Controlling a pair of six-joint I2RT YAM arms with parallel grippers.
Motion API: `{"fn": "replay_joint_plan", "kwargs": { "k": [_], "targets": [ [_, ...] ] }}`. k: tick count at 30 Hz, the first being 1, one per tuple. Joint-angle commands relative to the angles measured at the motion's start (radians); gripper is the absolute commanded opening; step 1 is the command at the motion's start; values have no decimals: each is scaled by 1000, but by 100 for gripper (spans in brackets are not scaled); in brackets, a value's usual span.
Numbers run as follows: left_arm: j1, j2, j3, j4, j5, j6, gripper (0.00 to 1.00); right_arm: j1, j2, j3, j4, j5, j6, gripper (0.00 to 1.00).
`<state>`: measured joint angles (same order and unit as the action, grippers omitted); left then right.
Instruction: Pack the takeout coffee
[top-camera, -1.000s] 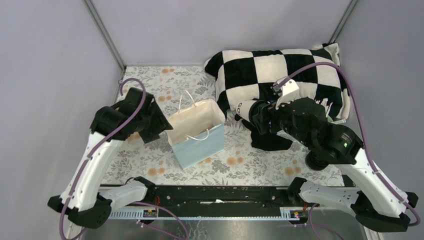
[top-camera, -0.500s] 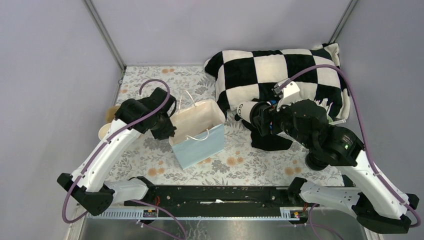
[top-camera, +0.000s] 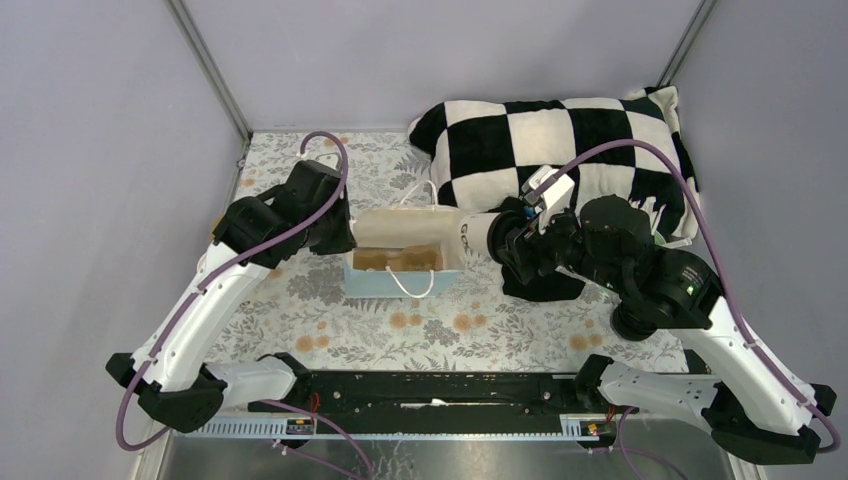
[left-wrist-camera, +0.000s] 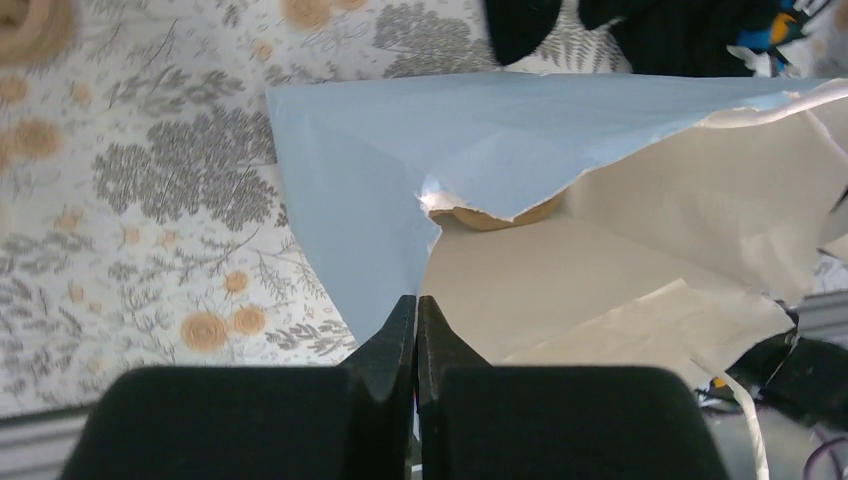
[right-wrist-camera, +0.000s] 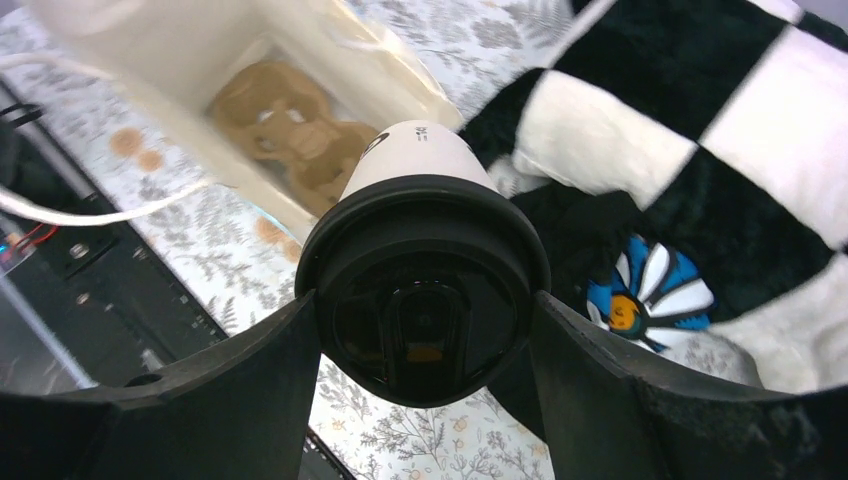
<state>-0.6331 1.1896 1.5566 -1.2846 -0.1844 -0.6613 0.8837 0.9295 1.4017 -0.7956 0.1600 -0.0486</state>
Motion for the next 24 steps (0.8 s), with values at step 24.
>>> {"fn": "replay_joint_plan", "kwargs": {
  "k": [24],
  "targets": [
    [-18,-131,-283,592,76,344,0,65,242,284,-51,-312,82,45]
  ]
}}
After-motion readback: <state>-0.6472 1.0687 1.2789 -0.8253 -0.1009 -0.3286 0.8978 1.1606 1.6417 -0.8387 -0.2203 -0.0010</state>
